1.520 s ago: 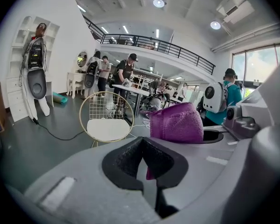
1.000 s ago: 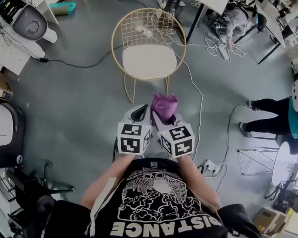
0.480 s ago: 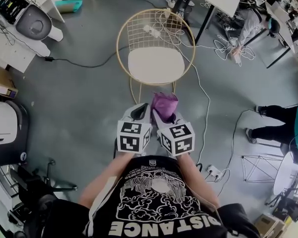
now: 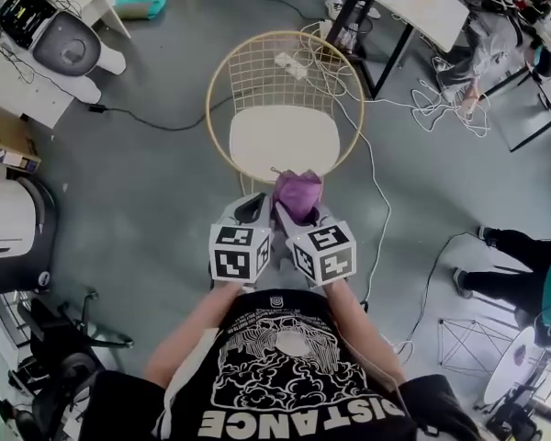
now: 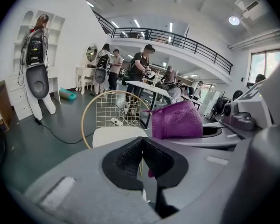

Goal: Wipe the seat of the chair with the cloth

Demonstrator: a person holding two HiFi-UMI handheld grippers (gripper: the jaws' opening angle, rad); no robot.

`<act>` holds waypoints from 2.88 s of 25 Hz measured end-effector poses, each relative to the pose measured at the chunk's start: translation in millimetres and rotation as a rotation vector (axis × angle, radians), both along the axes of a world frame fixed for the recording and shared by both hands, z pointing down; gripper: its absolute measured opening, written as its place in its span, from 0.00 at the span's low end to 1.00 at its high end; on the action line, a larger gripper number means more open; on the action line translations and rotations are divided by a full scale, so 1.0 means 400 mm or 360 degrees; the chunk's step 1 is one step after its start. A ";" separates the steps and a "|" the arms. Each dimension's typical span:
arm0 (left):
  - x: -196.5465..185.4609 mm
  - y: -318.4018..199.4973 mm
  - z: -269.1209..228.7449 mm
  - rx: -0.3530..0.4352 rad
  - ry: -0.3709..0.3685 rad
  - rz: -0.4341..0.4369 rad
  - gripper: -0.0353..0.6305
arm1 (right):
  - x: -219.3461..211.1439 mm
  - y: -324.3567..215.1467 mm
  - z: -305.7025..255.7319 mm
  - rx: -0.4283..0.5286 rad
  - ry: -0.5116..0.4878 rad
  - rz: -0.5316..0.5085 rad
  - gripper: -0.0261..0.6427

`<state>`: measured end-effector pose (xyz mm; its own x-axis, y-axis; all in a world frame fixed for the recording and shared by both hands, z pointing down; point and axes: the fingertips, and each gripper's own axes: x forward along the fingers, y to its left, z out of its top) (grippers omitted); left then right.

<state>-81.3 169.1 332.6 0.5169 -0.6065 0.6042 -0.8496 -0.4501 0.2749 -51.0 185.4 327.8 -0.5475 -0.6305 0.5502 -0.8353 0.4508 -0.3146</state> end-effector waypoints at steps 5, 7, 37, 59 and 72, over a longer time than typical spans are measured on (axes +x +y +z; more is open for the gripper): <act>0.101 -0.084 0.008 -0.0039 -0.0076 -0.0045 0.05 | 0.103 -0.094 -0.002 -0.0023 -0.0086 -0.0050 0.12; 0.121 -0.105 0.011 -0.0060 -0.0106 -0.0055 0.05 | 0.122 -0.114 0.005 -0.0035 -0.0124 -0.0072 0.12; -0.137 -0.577 0.303 -0.0422 -0.0132 -0.0074 0.05 | -0.123 -0.542 0.373 -0.0531 -0.0074 -0.0178 0.13; -0.322 -0.737 0.580 -0.0608 -0.0140 -0.0002 0.06 | -0.406 -0.805 0.771 -0.0780 -0.0126 -0.0208 0.13; -0.197 -0.694 0.627 -0.0647 -0.0246 -0.0153 0.06 | -0.239 -0.844 0.824 -0.0827 -0.0458 -0.0029 0.13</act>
<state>-159.9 -108.4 583.3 0.3548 -0.3445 0.8692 -0.9273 -0.2486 0.2799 -146.7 -152.0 657.6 -0.7284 -0.3076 0.6123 -0.6776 0.1905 -0.7103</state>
